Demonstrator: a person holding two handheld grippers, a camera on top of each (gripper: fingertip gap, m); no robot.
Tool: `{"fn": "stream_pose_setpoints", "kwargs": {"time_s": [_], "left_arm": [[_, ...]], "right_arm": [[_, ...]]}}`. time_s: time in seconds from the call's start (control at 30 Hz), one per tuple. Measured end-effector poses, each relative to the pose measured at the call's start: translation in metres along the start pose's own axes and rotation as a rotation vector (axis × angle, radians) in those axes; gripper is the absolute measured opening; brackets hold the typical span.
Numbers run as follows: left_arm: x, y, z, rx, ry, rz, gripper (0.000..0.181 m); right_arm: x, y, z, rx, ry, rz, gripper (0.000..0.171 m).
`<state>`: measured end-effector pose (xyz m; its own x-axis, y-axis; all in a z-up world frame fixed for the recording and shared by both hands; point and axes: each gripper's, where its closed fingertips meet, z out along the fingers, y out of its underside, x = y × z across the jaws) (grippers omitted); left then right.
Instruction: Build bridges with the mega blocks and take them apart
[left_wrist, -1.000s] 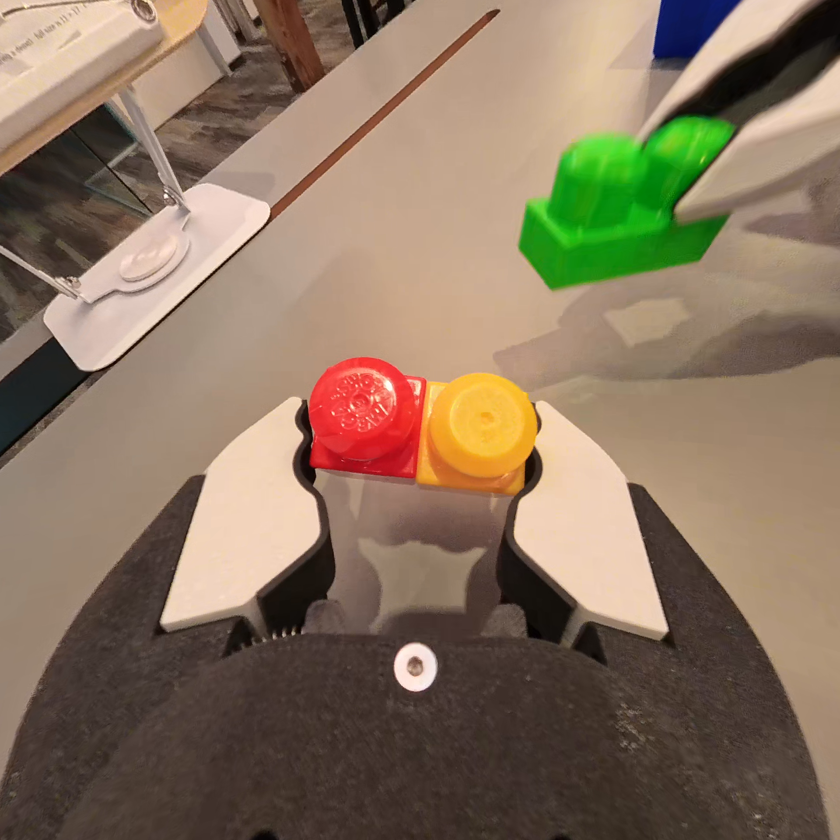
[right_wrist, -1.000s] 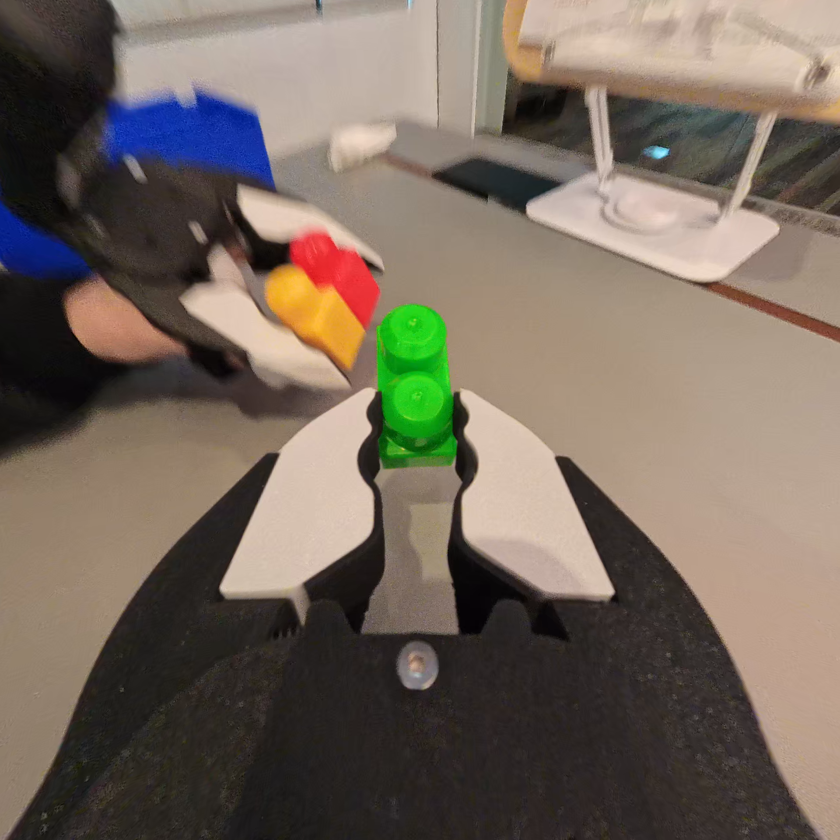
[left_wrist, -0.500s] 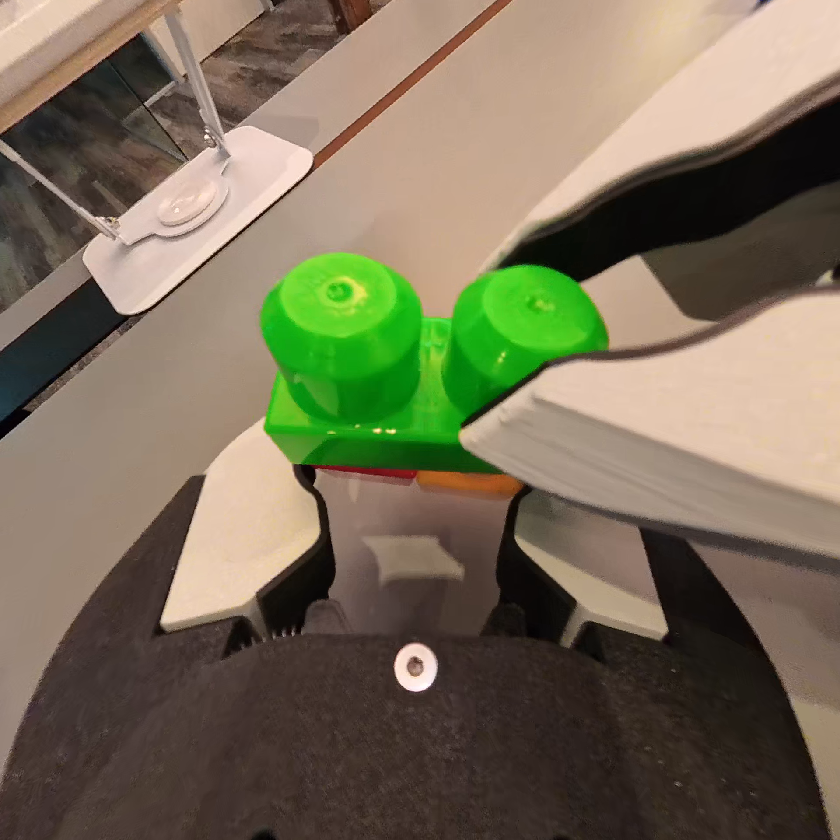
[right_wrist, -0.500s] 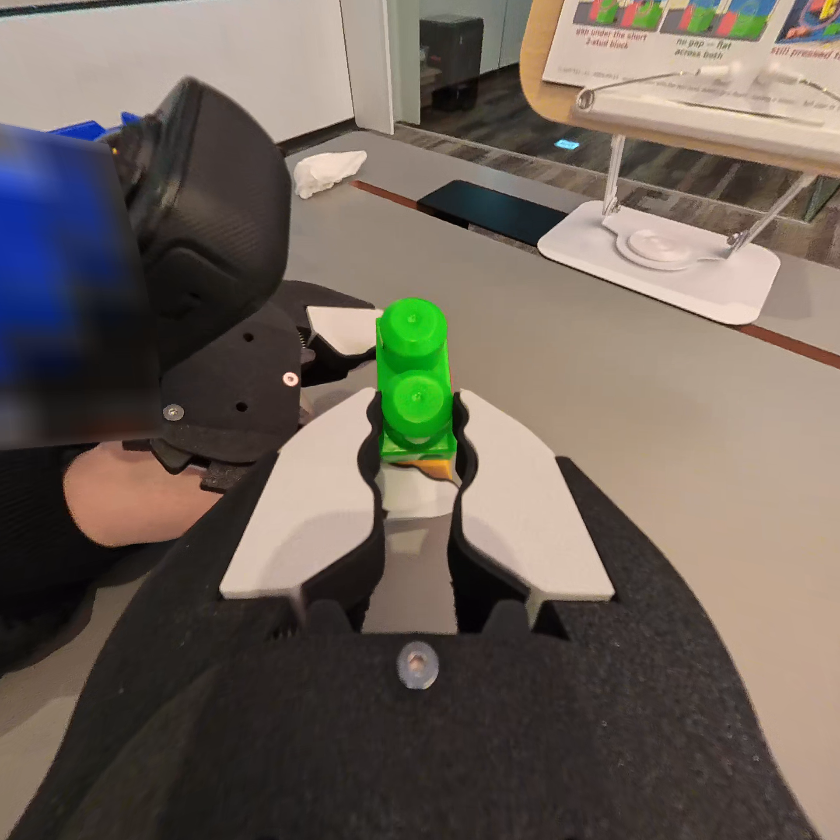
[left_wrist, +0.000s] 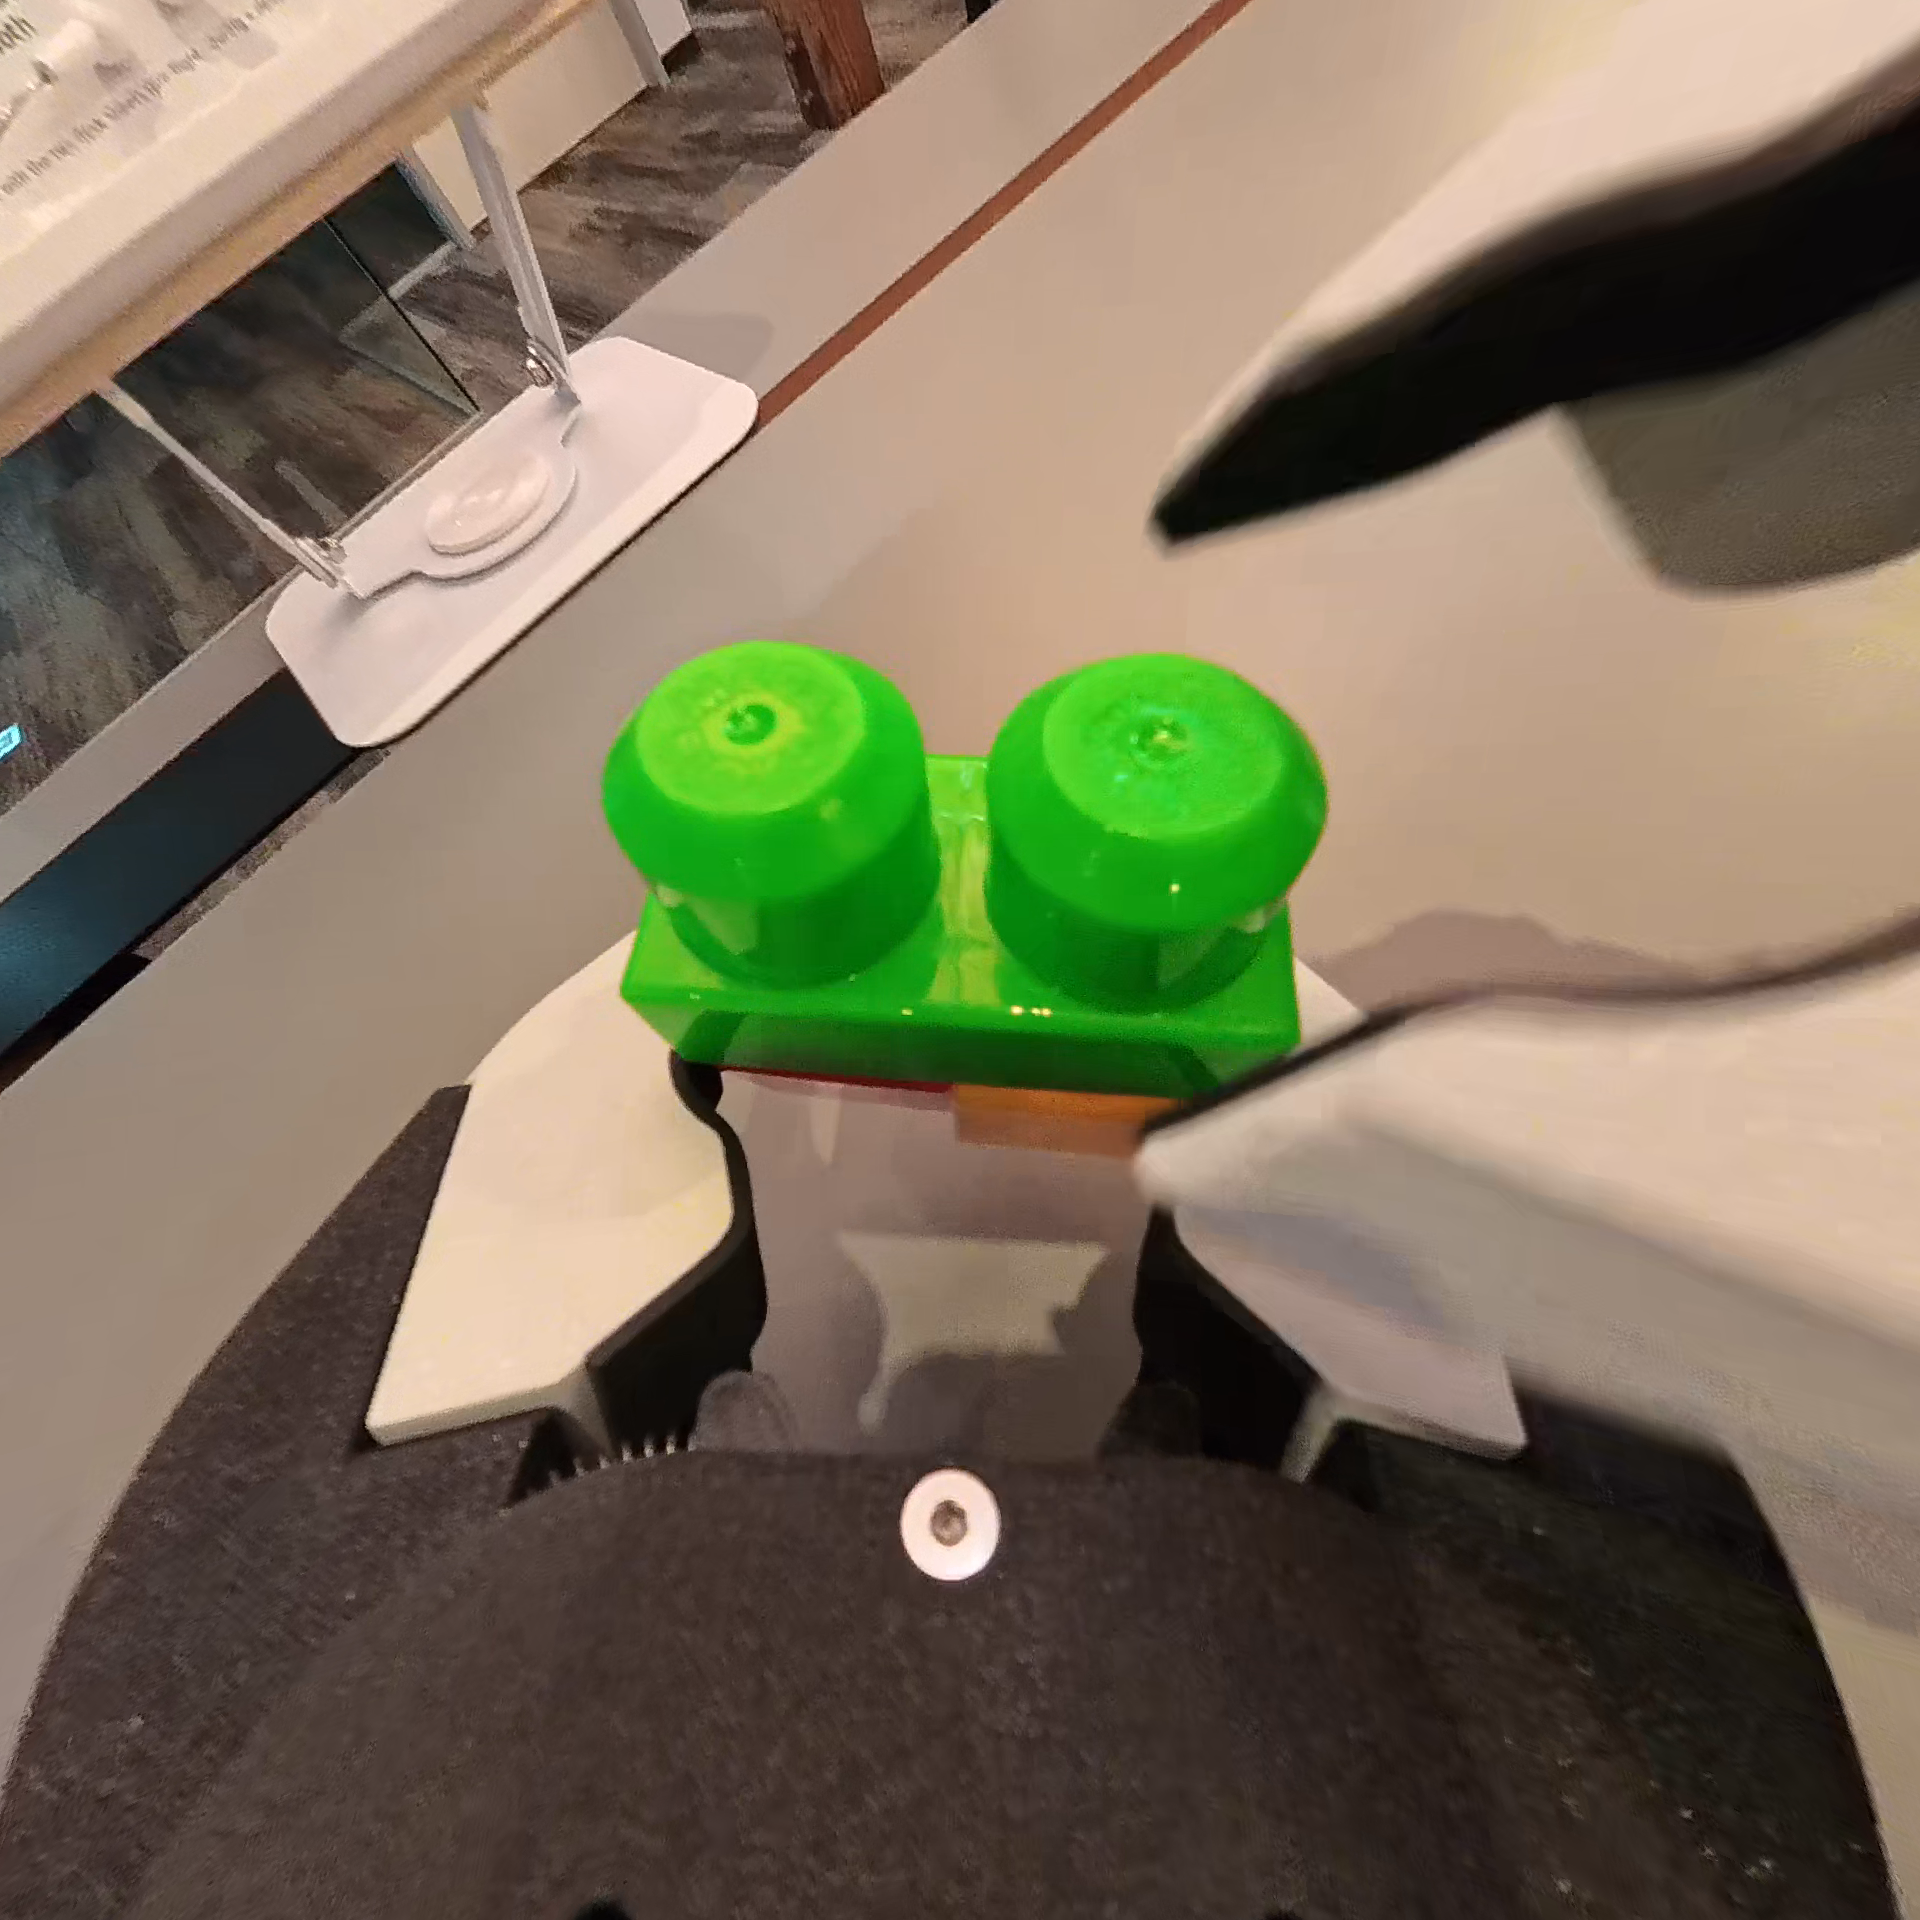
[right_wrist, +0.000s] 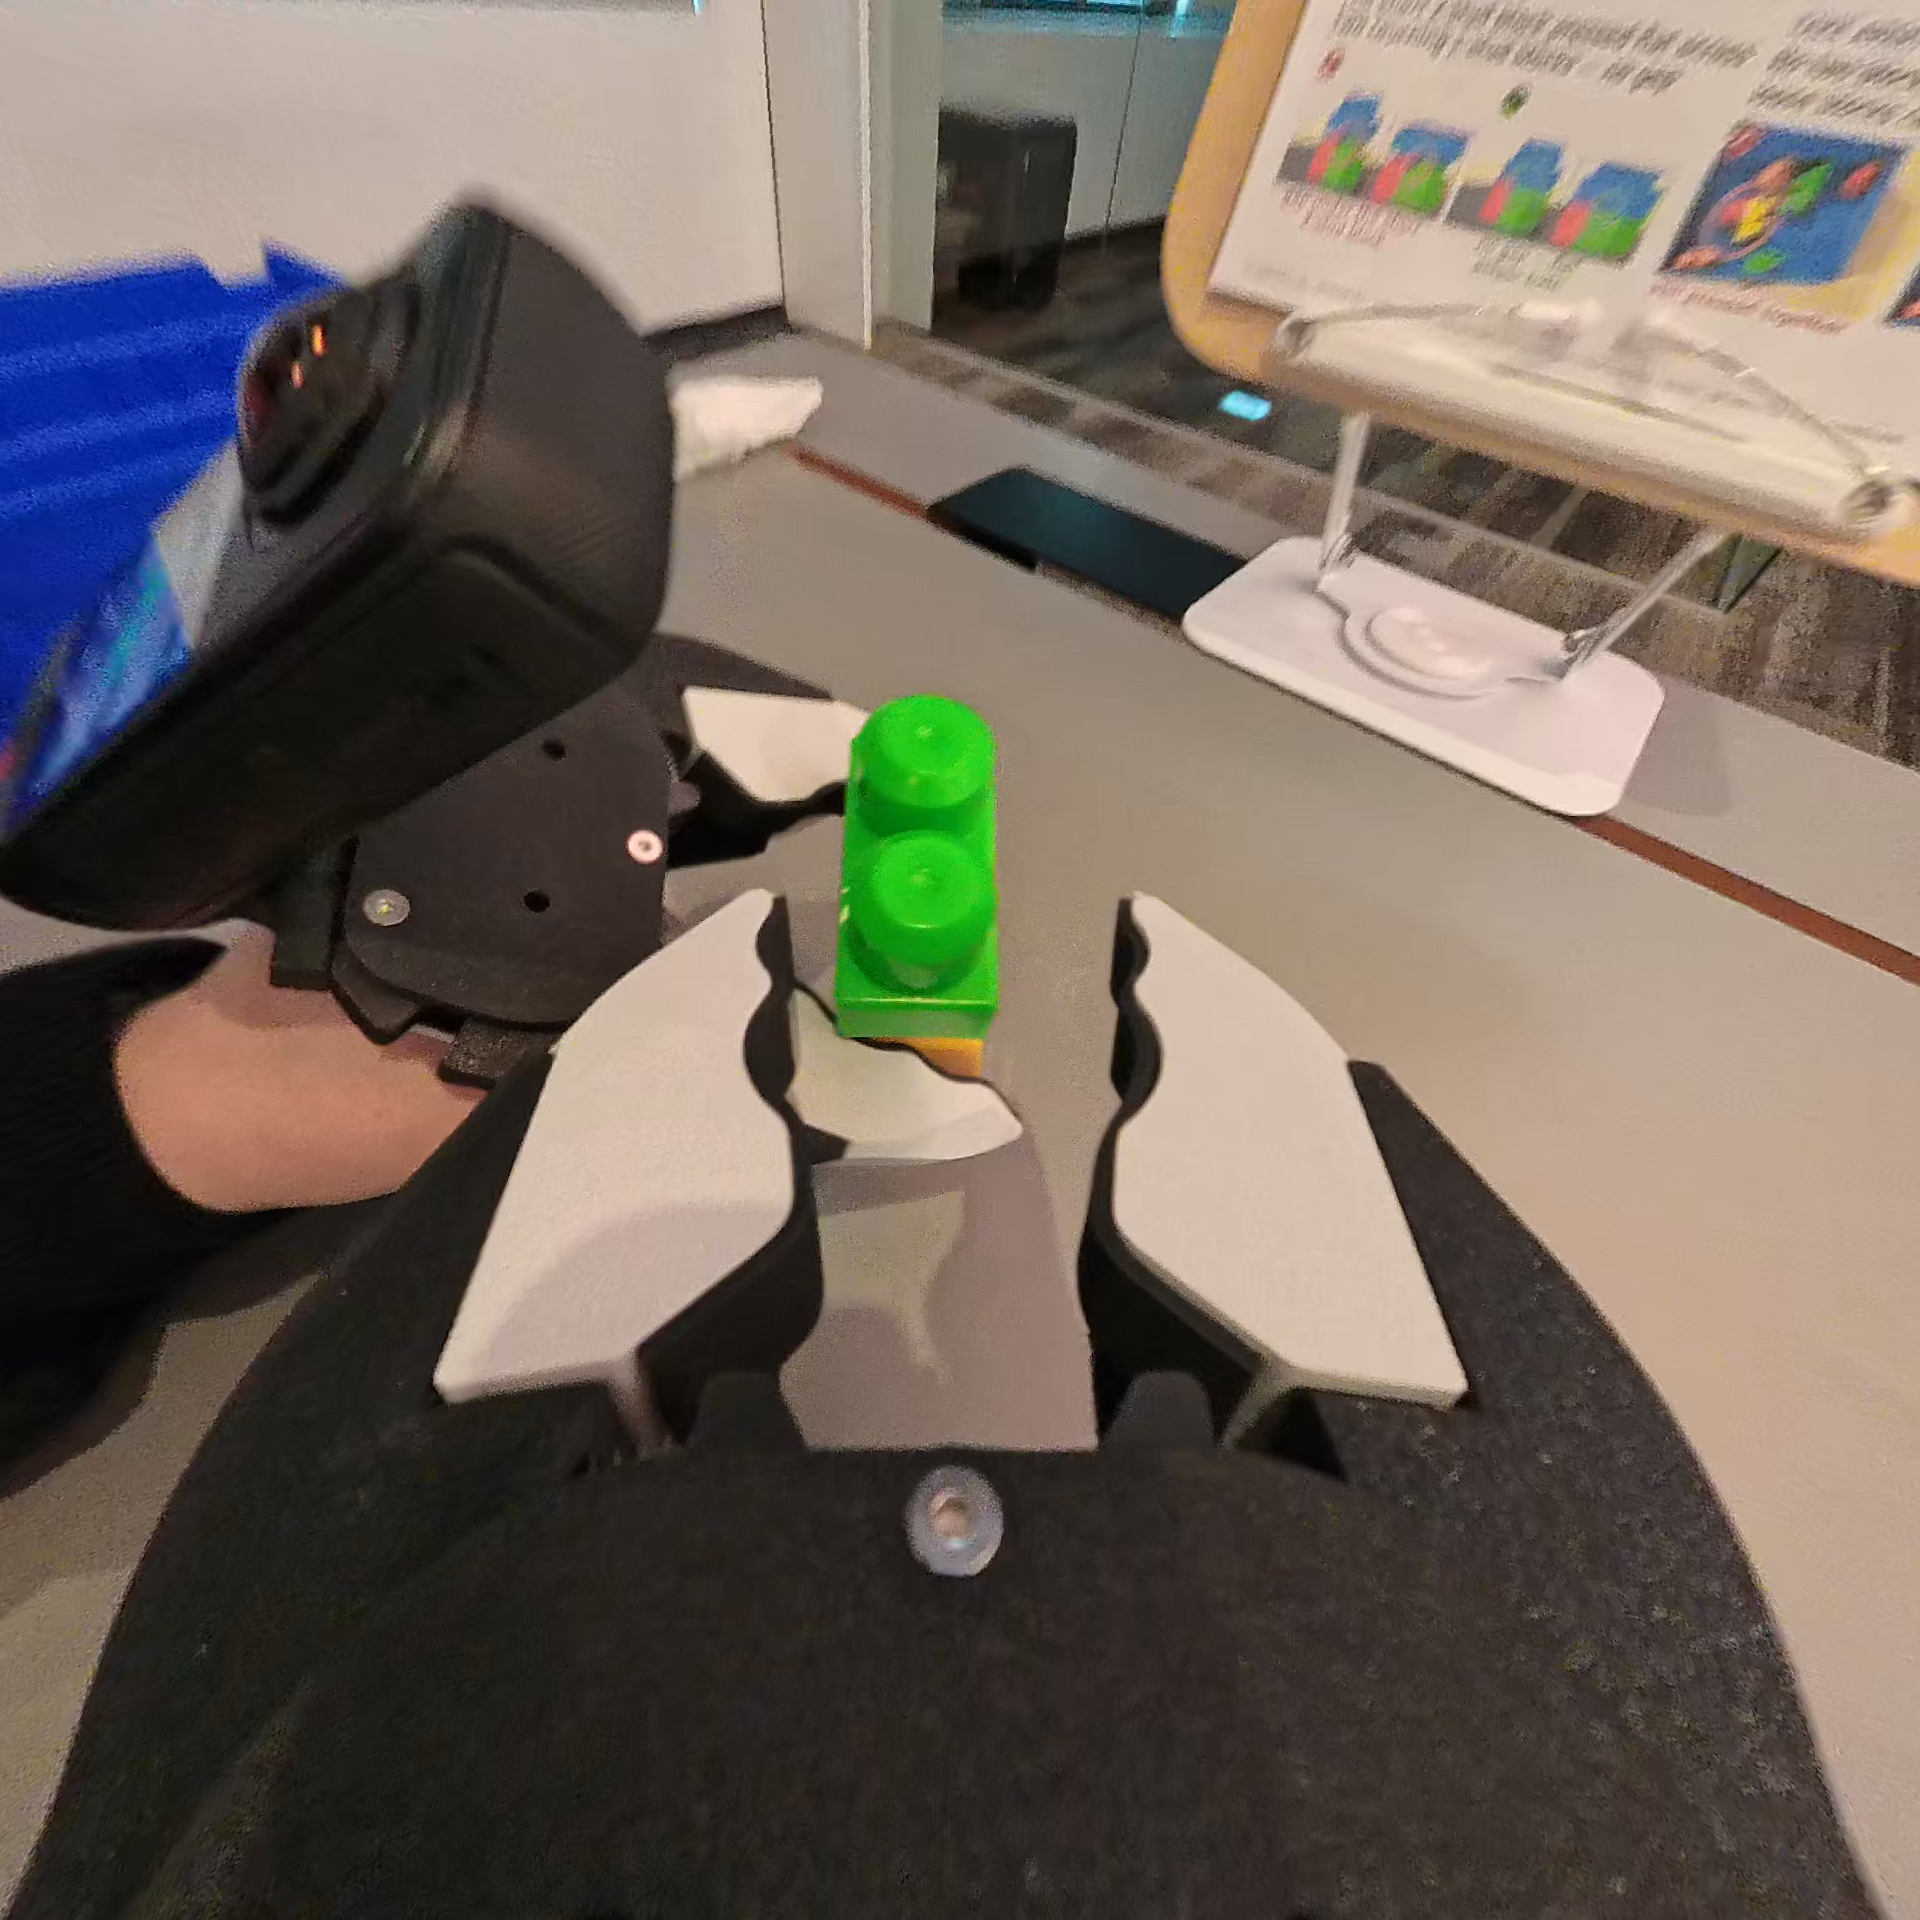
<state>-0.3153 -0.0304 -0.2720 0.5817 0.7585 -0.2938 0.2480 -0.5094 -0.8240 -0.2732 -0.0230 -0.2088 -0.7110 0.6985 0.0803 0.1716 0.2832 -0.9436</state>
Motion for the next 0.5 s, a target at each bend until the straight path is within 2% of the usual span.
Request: {"fn": "stream_pose_setpoints", "kwargs": {"time_s": [0.03,0.13,0.27,0.4,0.5], "left_arm": [[0.0,-0.001,-0.001,0.007,0.006,0.001,0.089],[0.002,-0.007,-0.005,0.046,0.01,0.016,0.089],[0.011,-0.031,-0.021,0.172,0.044,0.076,0.089],[0.024,-0.037,-0.028,0.201,0.099,0.144,0.089],[0.029,-0.033,-0.025,0.183,0.114,0.173,0.089]], "right_arm": [[0.005,-0.006,-0.008,0.043,-0.013,0.025,0.059],[0.017,-0.017,-0.029,0.121,-0.176,0.229,0.061],[0.027,-0.008,-0.034,0.045,-0.561,0.63,0.076],[0.006,0.007,-0.027,-0.108,-0.81,0.794,0.115],[-0.017,0.009,-0.02,-0.165,-0.901,0.799,0.125]]}}
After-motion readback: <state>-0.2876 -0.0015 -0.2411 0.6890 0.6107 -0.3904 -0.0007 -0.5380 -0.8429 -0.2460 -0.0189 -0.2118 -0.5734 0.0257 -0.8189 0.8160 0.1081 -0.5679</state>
